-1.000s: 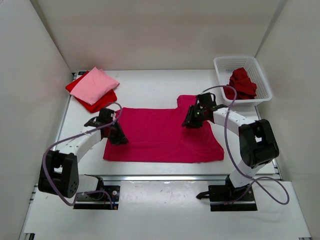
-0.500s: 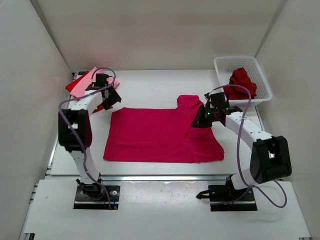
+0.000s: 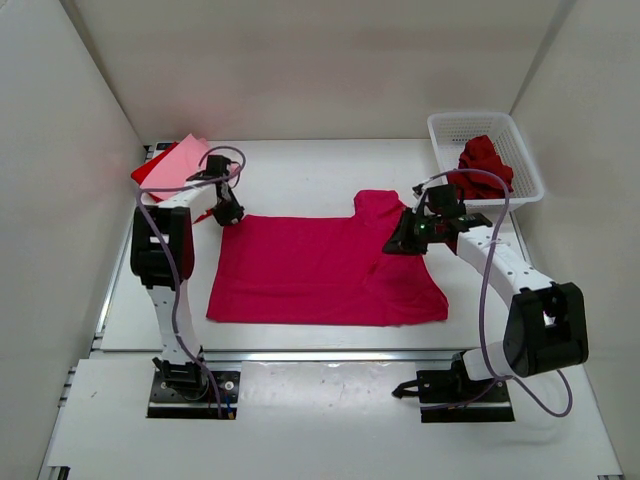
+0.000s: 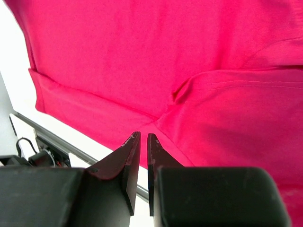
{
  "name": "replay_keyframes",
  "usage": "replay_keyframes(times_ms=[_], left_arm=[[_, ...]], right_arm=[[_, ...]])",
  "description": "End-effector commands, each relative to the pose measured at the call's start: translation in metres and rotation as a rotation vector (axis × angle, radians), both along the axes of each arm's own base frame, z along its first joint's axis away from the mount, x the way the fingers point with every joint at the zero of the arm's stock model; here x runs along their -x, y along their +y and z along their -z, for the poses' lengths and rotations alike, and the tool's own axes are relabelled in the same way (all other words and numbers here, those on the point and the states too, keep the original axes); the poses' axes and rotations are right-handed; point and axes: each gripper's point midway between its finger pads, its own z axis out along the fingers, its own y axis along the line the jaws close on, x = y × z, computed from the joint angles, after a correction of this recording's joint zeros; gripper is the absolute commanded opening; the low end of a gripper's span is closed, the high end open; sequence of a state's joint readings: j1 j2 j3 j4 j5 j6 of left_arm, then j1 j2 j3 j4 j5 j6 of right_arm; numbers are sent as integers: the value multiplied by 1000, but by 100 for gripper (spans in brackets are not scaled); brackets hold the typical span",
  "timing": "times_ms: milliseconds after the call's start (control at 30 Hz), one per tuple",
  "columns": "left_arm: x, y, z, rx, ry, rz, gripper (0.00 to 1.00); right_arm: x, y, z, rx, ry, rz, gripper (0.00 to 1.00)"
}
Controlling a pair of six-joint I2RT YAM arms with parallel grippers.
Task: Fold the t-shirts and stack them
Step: Fold the flattened T-shirt at the center of the board.
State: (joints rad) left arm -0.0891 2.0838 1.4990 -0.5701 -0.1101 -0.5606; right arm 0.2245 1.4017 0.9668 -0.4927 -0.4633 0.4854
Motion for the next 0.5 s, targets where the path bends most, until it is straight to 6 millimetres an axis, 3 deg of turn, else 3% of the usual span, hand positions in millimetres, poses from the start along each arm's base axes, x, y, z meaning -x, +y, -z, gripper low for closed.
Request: replay_keyframes(times_ms=[0,100,233,333,433,467], left_arm=[[26,-13,-13,36,-17,23,34],[38,-11,-22,96,-52,-8,24],[32,-11,-63,115,-145,-34,5],[18,-18,-110,95,-249,-13,6],[8,-22,-142,132,-331,-16,7],[10,-25,-147,158,-345,-18,13]], right_arm=[[-8,-8,-13,-15,-44,15,9],[-12,-11,-16,-23,-57,21,9],[-10,-9,-7,-10,-40,25,10],[-5,-2,-2,-19,-33,8,11],[0,0,5,-14,-13,1,10],[4,-2,9,-10,-2,4,10]])
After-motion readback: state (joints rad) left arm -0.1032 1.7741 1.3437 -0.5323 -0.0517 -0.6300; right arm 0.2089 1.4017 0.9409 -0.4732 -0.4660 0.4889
